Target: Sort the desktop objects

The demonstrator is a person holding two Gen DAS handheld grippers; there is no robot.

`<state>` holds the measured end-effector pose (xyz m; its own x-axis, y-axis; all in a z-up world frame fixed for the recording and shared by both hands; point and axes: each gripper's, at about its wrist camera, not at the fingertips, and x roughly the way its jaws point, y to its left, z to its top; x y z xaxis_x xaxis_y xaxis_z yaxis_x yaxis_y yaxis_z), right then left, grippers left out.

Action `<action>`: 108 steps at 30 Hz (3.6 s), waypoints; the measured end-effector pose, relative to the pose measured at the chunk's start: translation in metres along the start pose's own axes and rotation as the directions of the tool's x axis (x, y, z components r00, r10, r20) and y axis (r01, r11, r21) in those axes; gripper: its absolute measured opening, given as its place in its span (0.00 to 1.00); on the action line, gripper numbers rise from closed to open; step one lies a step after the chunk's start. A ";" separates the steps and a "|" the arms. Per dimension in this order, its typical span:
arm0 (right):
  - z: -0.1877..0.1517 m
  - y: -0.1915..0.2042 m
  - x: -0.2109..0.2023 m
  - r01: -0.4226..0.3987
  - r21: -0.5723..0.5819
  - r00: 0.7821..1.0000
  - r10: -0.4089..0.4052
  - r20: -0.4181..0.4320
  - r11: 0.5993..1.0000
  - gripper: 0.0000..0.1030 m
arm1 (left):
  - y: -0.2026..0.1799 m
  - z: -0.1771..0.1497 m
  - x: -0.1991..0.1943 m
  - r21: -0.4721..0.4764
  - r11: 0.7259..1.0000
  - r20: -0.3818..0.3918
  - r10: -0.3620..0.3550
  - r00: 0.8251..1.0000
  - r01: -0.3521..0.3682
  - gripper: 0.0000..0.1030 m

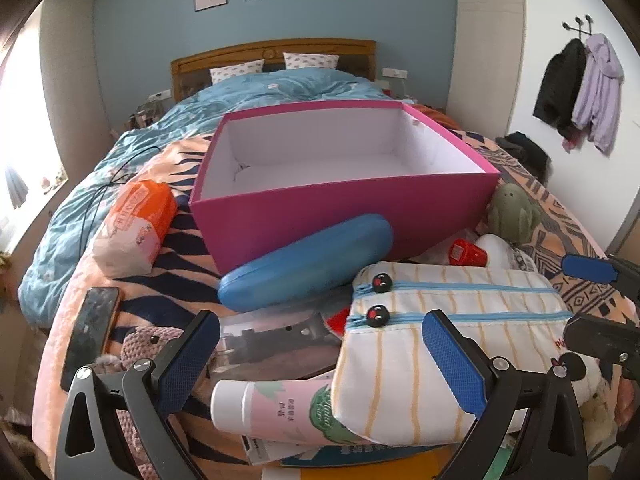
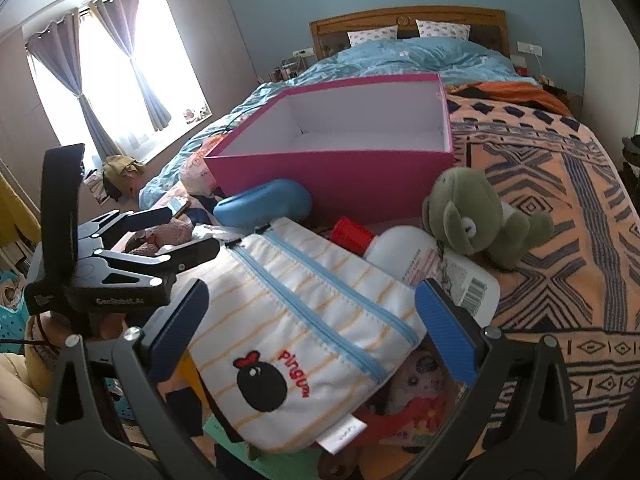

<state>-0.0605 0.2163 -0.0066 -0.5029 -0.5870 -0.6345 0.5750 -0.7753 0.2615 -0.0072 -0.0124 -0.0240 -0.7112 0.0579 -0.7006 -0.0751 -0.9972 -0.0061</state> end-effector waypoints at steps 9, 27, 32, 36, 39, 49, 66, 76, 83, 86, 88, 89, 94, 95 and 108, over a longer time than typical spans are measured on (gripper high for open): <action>-0.014 -0.012 0.000 0.001 0.070 0.998 0.003 -0.068 0.998 1.00 | -0.011 -0.001 0.010 0.054 0.997 -0.050 -0.055 0.997 0.058 1.00; -0.023 -0.016 0.006 -0.072 0.157 0.991 0.089 -0.104 0.985 1.00 | -0.006 0.001 0.016 0.031 0.965 -0.152 -0.254 0.955 0.261 1.00; -0.022 -0.013 0.006 -0.035 0.114 0.995 0.045 -0.091 0.993 0.93 | -0.012 0.003 0.017 0.029 0.944 -0.184 -0.317 0.930 0.328 0.99; -0.021 -0.010 0.005 -0.001 0.066 0.997 0.006 -0.080 0.998 0.89 | -0.017 0.005 0.020 0.033 0.927 -0.216 -0.359 0.908 0.375 0.99; -0.020 -0.012 0.005 0.004 0.055 0.997 0.000 -0.071 0.998 0.87 | -0.015 0.007 0.026 0.023 0.917 -0.256 -0.380 0.889 0.398 0.99; -0.018 -0.017 0.011 -0.006 0.053 0.997 0.010 -0.076 0.999 0.83 | -0.009 0.006 0.050 -0.062 0.880 -0.368 -0.459 0.808 0.471 0.98; -0.021 -0.024 0.016 -0.006 0.102 0.997 0.014 -0.079 0.995 0.59 | -0.013 0.009 0.015 0.036 0.954 -0.257 -0.279 0.925 0.298 0.73; -0.003 -0.011 -0.001 0.032 0.009 0.999 -0.032 -0.008 0.999 0.48 | -0.006 0.014 -0.009 0.062 0.965 -0.183 -0.240 0.953 0.255 0.73; 0.016 -0.004 -0.007 0.046 -0.057 0.998 -0.044 0.039 0.997 0.46 | -0.003 0.025 -0.017 0.036 0.968 -0.130 -0.241 0.962 0.247 0.72; 0.020 -0.001 -0.007 0.042 -0.068 0.998 -0.039 0.044 0.997 0.46 | 0.002 0.029 -0.020 0.019 0.968 -0.111 -0.248 0.962 0.251 0.72; 0.023 0.000 -0.006 0.034 -0.075 0.999 -0.031 0.044 0.997 0.46 | 0.006 0.032 -0.021 0.006 0.969 -0.104 -0.247 0.964 0.249 0.72; 0.025 0.001 -0.005 0.033 -0.079 0.999 -0.029 0.044 0.996 0.46 | 0.008 0.034 -0.021 0.003 0.970 -0.098 -0.242 0.965 0.244 0.72; 0.036 0.002 0.000 0.013 -0.090 0.999 -0.009 0.046 0.996 0.46 | 0.013 0.040 -0.022 -0.001 0.976 -0.075 -0.217 0.973 0.218 0.72; 0.038 0.002 0.001 0.009 -0.091 0.999 -0.005 0.047 0.996 0.46 | 0.014 0.042 -0.021 -0.004 0.977 -0.073 -0.214 0.974 0.214 0.72; 0.080 0.005 0.012 -0.011 -0.155 0.997 0.022 0.075 0.988 0.46 | 0.031 0.072 -0.014 -0.038 0.983 -0.068 -0.183 0.981 0.181 0.72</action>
<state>-0.1154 0.1870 0.0457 -0.5369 -0.6199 -0.5722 0.6732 -0.7236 0.1523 -0.0499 -0.0411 0.0374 -0.6359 0.2359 -0.7348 -0.1760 -0.9714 -0.1595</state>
